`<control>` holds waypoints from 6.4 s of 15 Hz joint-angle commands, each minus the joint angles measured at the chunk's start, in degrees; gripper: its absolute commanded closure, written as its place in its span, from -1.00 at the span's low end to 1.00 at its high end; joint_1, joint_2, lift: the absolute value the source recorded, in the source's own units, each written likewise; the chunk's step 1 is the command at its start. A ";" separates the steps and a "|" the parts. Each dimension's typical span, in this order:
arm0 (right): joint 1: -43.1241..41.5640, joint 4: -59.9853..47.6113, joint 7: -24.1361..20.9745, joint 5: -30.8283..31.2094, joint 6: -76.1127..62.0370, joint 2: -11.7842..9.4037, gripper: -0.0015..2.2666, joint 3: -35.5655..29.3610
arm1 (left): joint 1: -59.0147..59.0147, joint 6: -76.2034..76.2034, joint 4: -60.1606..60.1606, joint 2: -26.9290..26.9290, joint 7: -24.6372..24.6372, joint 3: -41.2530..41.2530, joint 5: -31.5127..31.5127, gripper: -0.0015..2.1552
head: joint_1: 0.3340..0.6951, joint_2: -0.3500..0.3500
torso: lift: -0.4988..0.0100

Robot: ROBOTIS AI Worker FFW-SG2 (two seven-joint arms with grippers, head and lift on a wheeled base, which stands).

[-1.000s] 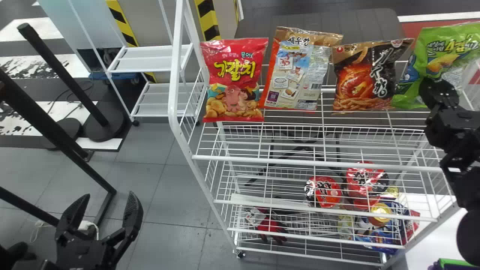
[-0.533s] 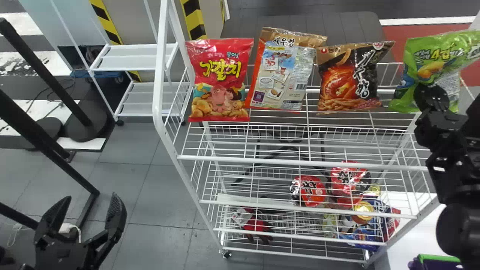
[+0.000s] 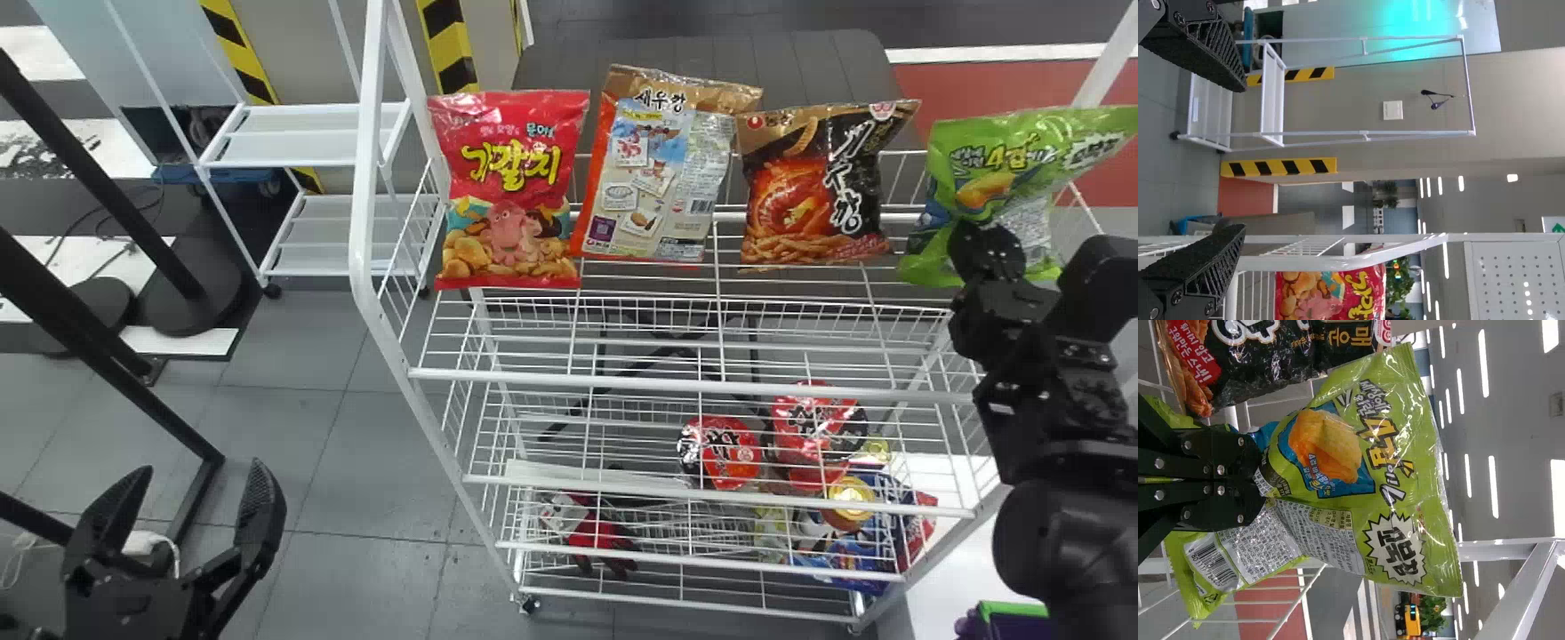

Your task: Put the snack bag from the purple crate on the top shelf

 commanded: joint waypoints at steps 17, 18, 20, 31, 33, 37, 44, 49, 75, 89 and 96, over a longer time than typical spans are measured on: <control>-1.03 1.46 0.45 -2.24 -1.16 0.14 -0.85 1.67 | -0.62 0.01 0.88 0.28 -0.44 0.85 0.85 -0.93 | 1.00 0.44 | 0.96; -0.51 0.84 0.45 -2.06 -1.33 0.14 -0.85 1.85 | -0.62 0.01 0.79 0.28 -0.44 0.85 0.85 -0.93 | 1.00 0.44 | 0.96; 1.60 -2.32 0.18 -1.54 -1.33 0.14 -0.85 2.55 | -0.53 0.01 0.26 0.10 -0.44 0.76 0.85 -0.93 | 1.00 0.45 | 0.96; 23.84 -30.89 -1.22 7.34 13.61 0.14 -0.86 9.05 | 1.67 -0.34 -1.93 -0.07 -0.53 1.64 2.08 -0.92 | 1.00 0.70 | 0.96; 28.50 -34.05 -0.96 6.55 9.04 0.14 -0.86 9.76 | 2.29 -0.17 -2.90 -0.07 -0.97 1.82 2.08 -0.92 | 1.00 0.81 | 0.96; 36.58 -37.21 -0.17 4.09 0.08 0.14 -0.86 10.46 | 3.87 1.06 -5.36 -0.51 -1.15 1.73 1.55 -0.93 | 1.00 0.92 | 0.96; 42.82 -40.91 -0.17 4.09 -0.63 0.14 -0.85 12.39 | 4.66 5.28 -8.79 -2.09 -0.88 1.38 0.15 -0.93 | 1.00 0.95 | 0.96; 45.37 -43.01 -0.17 4.62 -1.16 -1.05 -0.85 13.18 | 5.01 5.28 -10.19 -3.50 -0.88 0.94 -0.64 -0.93 | 1.00 1.00 | 0.96; 50.12 -46.00 -0.17 4.79 -0.98 -3.96 -0.85 13.80 | 7.82 5.11 -13.97 -4.64 -0.09 0.06 -1.61 -0.93 | 1.00 1.00 | 0.96; 50.21 -48.02 -0.17 4.97 1.83 -4.39 -0.85 14.06 | 7.12 6.69 -14.59 -4.64 -0.09 0.68 -1.17 -0.93 | 1.00 1.00 | 0.96; 50.21 -50.05 -0.17 5.14 4.29 -4.39 -0.85 14.24 | 7.56 6.87 -16.17 -4.73 -0.35 0.94 -0.82 -0.93 | 1.00 1.00 | 0.96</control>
